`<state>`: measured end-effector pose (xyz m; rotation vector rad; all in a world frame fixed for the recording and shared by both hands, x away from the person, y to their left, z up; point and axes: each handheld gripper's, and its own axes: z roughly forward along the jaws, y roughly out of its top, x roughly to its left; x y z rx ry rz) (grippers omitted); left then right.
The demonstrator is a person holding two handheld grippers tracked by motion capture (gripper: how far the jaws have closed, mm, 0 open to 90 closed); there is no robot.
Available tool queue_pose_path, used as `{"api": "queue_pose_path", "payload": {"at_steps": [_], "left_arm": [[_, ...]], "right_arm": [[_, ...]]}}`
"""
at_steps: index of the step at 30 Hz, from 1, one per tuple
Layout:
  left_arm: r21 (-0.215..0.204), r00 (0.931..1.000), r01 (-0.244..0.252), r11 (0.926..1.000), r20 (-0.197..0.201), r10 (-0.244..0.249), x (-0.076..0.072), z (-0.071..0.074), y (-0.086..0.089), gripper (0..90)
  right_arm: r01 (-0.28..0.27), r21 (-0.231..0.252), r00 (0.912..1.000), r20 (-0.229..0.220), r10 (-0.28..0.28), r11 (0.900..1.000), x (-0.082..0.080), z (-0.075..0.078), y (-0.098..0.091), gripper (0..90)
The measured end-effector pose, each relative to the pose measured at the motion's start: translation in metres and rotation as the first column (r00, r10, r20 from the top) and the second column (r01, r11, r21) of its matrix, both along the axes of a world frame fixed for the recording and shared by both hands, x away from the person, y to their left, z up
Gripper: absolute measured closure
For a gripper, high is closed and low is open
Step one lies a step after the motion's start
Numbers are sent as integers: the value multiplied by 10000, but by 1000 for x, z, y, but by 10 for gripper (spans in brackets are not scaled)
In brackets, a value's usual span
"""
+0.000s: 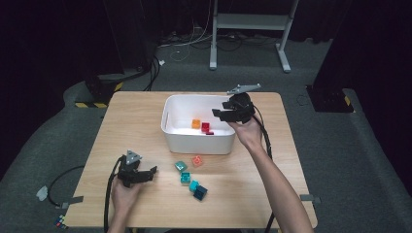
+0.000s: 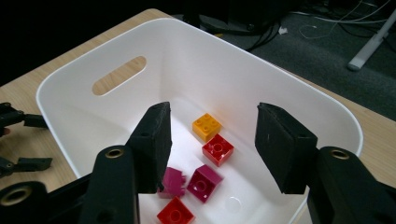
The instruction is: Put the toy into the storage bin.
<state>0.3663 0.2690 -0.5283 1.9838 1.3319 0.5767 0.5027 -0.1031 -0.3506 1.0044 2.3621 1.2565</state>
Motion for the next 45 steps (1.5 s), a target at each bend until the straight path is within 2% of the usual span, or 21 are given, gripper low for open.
{"api": "queue_pose_path", "payload": {"at_steps": [16,26,33,36,40,45], "left_arm": [[3,9999,-119,9999,-8,119,0,0,-1,161],[33,9998,-187,9998,-36,187,-1,1,-2,159],[107,9996,-141,9998,-243,143,-4,3,-3,153],[33,9999,-37,10000,-169,38,-8,7,-4,153],[-349,9997,235,9991,-38,-237,-13,13,-8,153],[-513,9981,611,9968,112,-606,-17,19,-17,151]], "right_arm": [[-115,886,9985,537,67,9960,-44,3,-43,439],[-113,1152,9975,712,31,9933,-72,-13,-63,440],[57,1087,9979,637,-127,9941,-89,-39,-72,433],[167,814,9983,537,-211,9965,-96,-54,-76,436],[407,756,9985,335,-433,9963,-105,-76,-84,442],[963,651,9953,-94,-959,9932,-113,-107,-97,433]]}}
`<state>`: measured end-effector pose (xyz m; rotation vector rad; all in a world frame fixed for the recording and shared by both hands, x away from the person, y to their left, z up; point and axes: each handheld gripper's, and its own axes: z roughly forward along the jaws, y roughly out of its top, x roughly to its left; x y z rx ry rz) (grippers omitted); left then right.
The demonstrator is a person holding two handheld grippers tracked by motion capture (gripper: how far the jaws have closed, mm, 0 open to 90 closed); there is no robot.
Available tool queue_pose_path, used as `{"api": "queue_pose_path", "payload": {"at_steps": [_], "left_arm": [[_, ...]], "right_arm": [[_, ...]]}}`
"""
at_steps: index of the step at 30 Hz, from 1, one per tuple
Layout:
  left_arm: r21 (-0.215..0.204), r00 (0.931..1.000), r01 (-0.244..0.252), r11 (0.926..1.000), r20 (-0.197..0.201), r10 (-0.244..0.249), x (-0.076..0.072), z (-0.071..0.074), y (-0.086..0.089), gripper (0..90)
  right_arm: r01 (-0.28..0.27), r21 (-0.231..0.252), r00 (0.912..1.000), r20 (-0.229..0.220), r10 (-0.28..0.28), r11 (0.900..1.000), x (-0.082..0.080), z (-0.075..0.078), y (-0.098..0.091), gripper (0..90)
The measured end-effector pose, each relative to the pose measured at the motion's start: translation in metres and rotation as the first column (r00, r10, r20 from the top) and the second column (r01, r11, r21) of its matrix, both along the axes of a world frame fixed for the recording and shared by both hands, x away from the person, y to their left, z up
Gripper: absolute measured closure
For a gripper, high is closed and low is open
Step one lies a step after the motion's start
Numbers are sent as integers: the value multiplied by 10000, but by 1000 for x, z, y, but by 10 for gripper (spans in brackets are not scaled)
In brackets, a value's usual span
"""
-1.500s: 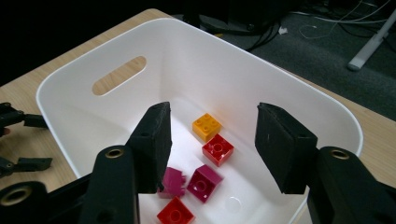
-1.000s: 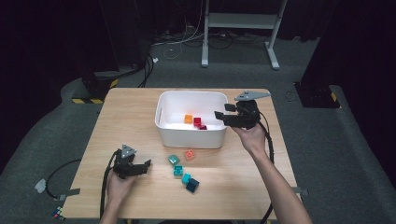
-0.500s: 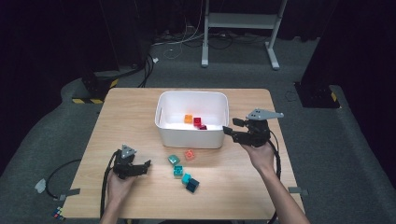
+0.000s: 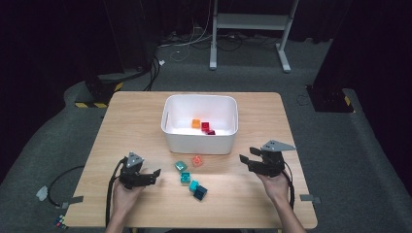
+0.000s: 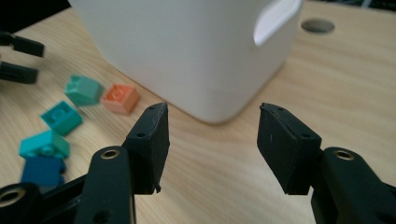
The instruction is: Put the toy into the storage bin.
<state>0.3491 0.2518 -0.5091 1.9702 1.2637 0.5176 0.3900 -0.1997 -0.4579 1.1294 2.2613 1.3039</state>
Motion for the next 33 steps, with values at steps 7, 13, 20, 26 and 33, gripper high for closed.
{"api": "queue_pose_path", "payload": {"at_steps": [7,13,20,26,33], "left_arm": [[-169,9984,533,9984,181,-529,-1,10,-16,151],[-259,9952,968,9950,195,-963,1,17,-31,154],[-371,9913,1317,9906,48,-1316,7,18,-46,177],[-336,9897,1430,9891,-17,-1432,15,17,-54,229],[-34,9894,1452,9894,15,-1452,23,10,-66,313]], "right_arm": [[680,-632,9963,-478,-711,9957,-5,-34,-9,405],[972,-1403,9926,-593,-1063,9853,-5,-54,-6,404],[1078,-1748,9907,-636,-1205,9787,-3,-65,-4,400],[1040,-1890,9917,-543,-1161,9765,-4,-65,-3,391],[1018,-2131,9928,-396,-1127,9717,-5,-65,1,385]]}}
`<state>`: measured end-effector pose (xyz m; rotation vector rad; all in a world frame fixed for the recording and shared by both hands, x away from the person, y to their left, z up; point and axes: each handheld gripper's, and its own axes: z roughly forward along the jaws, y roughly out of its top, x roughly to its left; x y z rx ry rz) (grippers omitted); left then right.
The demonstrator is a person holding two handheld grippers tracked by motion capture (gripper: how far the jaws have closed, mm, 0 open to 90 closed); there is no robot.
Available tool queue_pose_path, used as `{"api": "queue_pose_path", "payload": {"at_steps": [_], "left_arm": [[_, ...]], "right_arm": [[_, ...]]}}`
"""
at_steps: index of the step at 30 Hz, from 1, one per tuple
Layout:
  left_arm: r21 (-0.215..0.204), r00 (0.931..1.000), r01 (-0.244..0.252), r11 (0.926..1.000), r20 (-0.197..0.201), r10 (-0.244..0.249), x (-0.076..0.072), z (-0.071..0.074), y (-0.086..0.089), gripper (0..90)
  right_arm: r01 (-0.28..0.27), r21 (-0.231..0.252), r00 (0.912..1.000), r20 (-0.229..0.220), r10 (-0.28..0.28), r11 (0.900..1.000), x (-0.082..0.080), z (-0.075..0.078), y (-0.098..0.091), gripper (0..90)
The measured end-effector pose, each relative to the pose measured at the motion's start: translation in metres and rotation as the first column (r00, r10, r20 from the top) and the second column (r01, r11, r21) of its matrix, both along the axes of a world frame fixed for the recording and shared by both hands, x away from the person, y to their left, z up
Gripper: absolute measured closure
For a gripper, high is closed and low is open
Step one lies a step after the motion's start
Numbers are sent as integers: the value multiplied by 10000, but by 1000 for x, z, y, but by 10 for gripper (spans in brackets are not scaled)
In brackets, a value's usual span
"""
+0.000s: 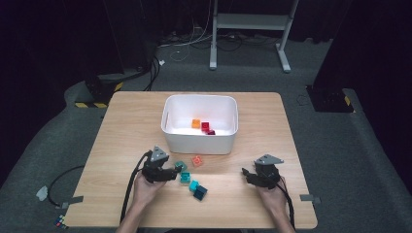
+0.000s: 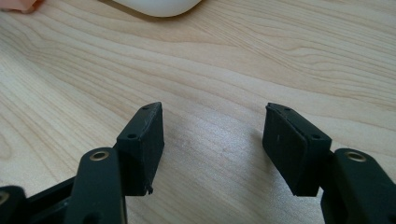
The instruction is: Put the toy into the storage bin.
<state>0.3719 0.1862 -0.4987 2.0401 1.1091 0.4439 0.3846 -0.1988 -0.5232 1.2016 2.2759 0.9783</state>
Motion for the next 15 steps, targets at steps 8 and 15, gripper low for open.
{"api": "queue_pose_path", "payload": {"at_steps": [8,15], "left_arm": [[227,9999,115,9997,-120,-112,5,-6,-6,386],[284,9990,409,9988,-184,-404,7,-10,-9,484]], "right_arm": [[30,-6,10000,-41,-30,10000,-1,0,1,382],[19,8,10000,-39,-19,10000,-1,0,1,382]]}}
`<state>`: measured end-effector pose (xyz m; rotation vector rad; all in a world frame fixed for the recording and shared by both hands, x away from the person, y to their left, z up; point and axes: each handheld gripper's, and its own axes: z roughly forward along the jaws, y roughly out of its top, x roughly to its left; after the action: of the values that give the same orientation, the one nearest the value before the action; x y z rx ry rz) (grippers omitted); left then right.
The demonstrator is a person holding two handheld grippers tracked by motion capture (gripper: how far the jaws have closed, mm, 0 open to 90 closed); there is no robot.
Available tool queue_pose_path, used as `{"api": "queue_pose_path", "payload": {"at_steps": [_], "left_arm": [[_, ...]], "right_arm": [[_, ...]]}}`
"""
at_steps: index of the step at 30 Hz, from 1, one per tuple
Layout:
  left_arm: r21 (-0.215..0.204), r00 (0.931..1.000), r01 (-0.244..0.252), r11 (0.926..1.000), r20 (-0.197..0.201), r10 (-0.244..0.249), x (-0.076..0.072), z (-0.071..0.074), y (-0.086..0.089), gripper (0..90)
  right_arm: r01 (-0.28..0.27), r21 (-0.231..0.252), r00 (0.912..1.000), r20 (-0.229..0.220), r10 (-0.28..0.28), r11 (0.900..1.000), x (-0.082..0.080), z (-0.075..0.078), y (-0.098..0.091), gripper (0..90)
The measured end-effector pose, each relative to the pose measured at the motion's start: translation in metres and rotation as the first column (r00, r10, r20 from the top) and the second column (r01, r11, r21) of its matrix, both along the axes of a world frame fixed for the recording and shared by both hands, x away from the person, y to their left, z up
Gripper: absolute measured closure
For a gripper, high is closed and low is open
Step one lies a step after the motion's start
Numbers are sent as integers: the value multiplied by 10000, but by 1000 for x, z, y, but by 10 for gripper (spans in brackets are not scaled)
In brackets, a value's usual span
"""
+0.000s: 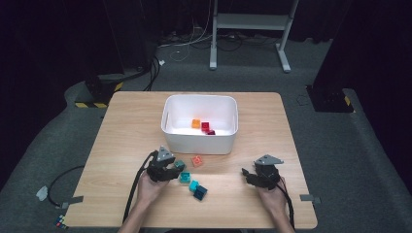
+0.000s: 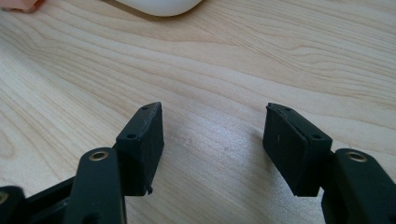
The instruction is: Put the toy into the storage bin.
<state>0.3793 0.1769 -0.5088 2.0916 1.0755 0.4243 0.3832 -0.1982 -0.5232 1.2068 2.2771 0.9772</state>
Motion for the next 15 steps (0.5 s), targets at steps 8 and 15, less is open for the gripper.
{"api": "queue_pose_path", "payload": {"at_steps": [8,15], "left_arm": [[132,9997,217,9997,78,-218,-1,-1,-1,579],[231,9994,237,9995,229,-242,-4,3,0,585]], "right_arm": [[5,-12,10000,-1,-5,10000,0,0,0,381],[7,-11,10000,-2,-7,10000,0,0,0,382]]}}
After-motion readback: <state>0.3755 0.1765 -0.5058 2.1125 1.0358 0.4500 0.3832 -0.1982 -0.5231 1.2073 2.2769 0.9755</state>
